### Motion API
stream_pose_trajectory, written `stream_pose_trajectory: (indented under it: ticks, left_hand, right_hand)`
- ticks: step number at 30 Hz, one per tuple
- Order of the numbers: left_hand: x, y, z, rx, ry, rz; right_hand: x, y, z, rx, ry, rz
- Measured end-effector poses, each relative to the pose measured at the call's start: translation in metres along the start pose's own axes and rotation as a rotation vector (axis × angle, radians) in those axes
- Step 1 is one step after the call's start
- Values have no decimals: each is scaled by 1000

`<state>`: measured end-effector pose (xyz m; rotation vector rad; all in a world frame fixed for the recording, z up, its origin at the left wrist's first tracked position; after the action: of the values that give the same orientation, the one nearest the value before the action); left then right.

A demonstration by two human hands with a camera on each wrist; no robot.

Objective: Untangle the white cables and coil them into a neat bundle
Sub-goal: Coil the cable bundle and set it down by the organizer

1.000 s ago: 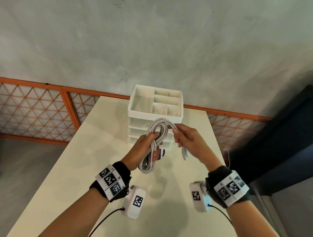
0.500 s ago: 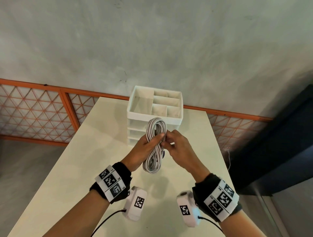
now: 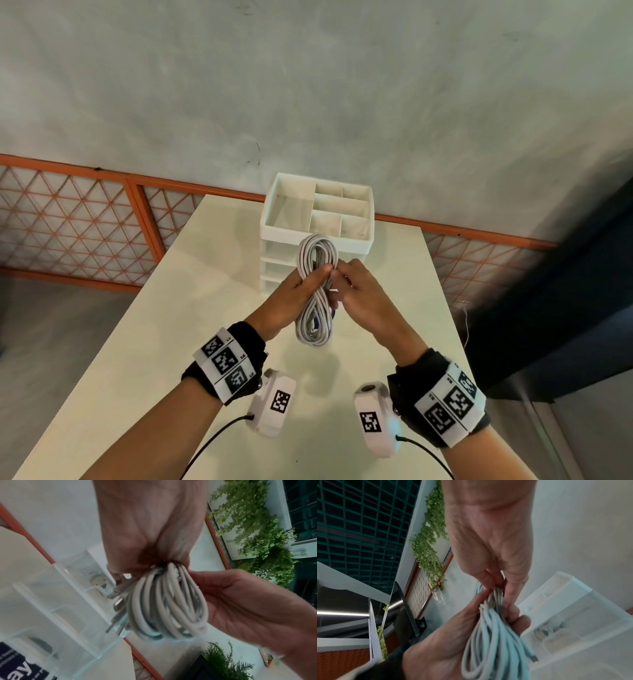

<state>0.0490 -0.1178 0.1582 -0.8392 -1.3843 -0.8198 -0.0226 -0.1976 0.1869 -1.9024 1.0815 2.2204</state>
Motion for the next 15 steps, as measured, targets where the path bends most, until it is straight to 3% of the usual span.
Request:
stream_pose_trajectory:
  ticks: [4,8,11,15]
  left_hand:
    - [-6,1,5,29,11,57]
    - [-9,-2,1,38,21,289]
    - [-6,-5,-1,28,11,367]
    - [-8,-2,1,-20,63,381]
  right_hand:
    - [3,14,4,-94,2,188]
    - [11,-7,12,-281,-41,-227]
    - [27,-25,11,-278,-97,-501]
    - [31,-24,9,-395,-177,-496]
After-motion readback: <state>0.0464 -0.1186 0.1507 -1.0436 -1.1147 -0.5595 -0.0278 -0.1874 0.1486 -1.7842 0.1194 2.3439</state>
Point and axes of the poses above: each hand's wrist, its own z-axis away from the middle knuckle, its own y-axis out of the back of the hand, x = y × z, the point moved 5 cm from there along -z, towards the middle knuckle, and after that the axes turned 3 degrees about -z, right-handed, at the moved point
